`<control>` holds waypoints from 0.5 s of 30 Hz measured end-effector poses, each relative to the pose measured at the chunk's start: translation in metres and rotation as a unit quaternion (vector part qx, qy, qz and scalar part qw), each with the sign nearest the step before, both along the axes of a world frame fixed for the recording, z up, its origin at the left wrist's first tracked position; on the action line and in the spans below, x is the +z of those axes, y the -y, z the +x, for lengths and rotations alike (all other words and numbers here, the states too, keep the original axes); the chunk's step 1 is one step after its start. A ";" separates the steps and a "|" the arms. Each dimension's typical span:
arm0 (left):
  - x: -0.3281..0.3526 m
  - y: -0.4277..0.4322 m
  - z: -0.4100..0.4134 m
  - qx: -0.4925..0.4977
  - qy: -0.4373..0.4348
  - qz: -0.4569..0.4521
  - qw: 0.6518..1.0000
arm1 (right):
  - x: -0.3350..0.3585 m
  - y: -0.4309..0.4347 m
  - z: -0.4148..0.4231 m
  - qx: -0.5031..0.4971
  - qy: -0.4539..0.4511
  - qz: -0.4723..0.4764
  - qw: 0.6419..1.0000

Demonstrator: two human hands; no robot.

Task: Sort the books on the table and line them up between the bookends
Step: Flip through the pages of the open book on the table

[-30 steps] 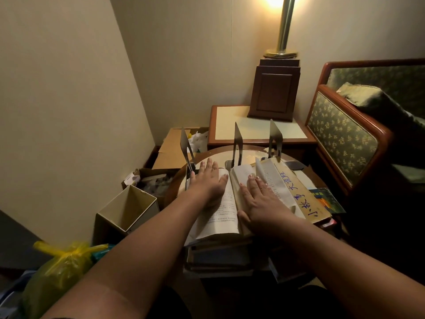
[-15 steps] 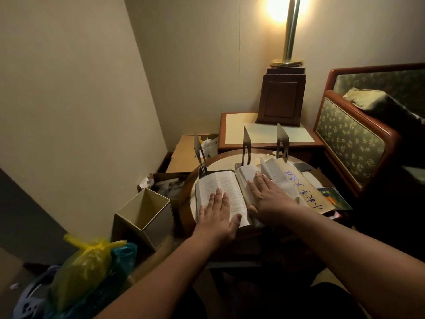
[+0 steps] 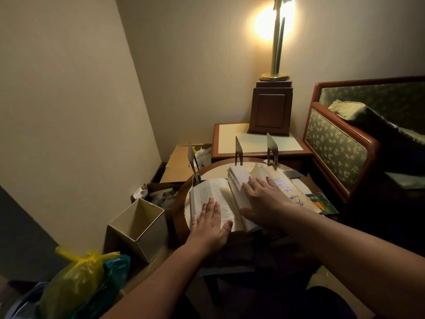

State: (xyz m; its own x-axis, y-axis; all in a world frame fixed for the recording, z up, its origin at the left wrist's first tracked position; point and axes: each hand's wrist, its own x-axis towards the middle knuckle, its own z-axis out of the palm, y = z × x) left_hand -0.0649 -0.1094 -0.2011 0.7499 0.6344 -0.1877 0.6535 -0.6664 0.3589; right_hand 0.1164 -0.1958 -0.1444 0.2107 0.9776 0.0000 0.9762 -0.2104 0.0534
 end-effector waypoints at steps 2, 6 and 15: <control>-0.001 0.000 0.001 0.000 0.002 0.002 1.000 | 0.008 0.002 -0.003 -0.003 0.004 -0.001 1.000; 0.000 0.000 0.000 -0.004 0.008 0.003 1.000 | 0.020 0.005 -0.011 -0.027 0.015 -0.024 0.999; 0.001 -0.004 -0.004 -0.009 0.045 -0.015 0.999 | 0.028 0.017 -0.015 0.009 0.115 0.003 0.993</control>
